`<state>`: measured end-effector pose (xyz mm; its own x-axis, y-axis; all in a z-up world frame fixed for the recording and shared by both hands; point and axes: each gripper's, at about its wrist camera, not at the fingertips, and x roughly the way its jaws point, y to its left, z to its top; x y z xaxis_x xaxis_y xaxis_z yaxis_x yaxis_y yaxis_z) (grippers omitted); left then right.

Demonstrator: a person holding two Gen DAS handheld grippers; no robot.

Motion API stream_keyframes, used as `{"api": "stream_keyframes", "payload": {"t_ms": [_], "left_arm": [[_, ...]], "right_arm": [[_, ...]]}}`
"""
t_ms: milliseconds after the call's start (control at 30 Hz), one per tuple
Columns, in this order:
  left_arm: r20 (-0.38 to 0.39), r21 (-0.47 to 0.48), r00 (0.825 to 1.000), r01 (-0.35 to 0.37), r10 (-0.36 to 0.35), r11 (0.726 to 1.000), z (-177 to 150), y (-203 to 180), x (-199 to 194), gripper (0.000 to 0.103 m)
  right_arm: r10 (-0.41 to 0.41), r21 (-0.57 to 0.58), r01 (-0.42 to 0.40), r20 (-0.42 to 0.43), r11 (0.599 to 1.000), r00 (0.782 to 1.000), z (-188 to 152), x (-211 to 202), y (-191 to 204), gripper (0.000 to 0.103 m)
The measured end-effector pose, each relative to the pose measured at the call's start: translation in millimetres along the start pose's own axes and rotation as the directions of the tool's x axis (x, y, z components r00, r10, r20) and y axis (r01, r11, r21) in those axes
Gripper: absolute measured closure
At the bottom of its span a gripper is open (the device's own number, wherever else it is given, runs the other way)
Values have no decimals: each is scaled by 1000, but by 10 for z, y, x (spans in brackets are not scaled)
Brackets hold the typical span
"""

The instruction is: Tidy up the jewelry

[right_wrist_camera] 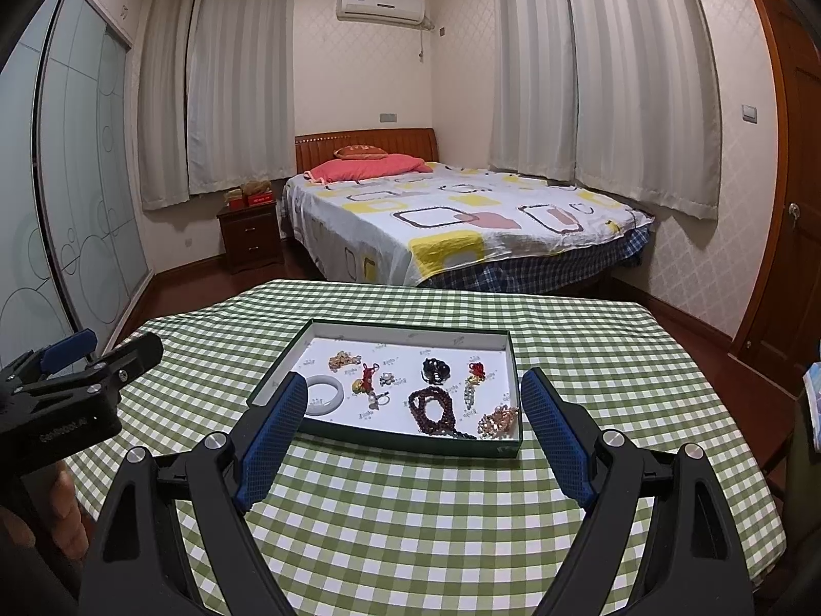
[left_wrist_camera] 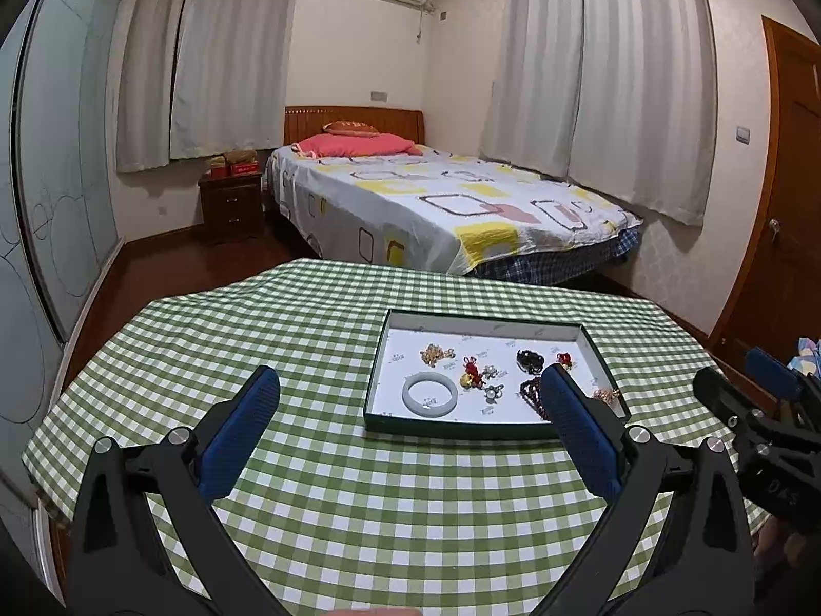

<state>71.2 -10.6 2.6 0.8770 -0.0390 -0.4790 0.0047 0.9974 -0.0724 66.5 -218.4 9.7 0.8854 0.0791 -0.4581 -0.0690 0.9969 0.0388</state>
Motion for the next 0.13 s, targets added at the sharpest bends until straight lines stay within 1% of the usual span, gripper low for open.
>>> {"api": "stream_keyframes", "payload": {"t_ms": [133], "left_arm": [[-51,-12,999,-3,2,1000,-63,52,193,4]], "right_arm": [[4,13,-4,-11,1000,1000,-25,94,-64,21]]}}
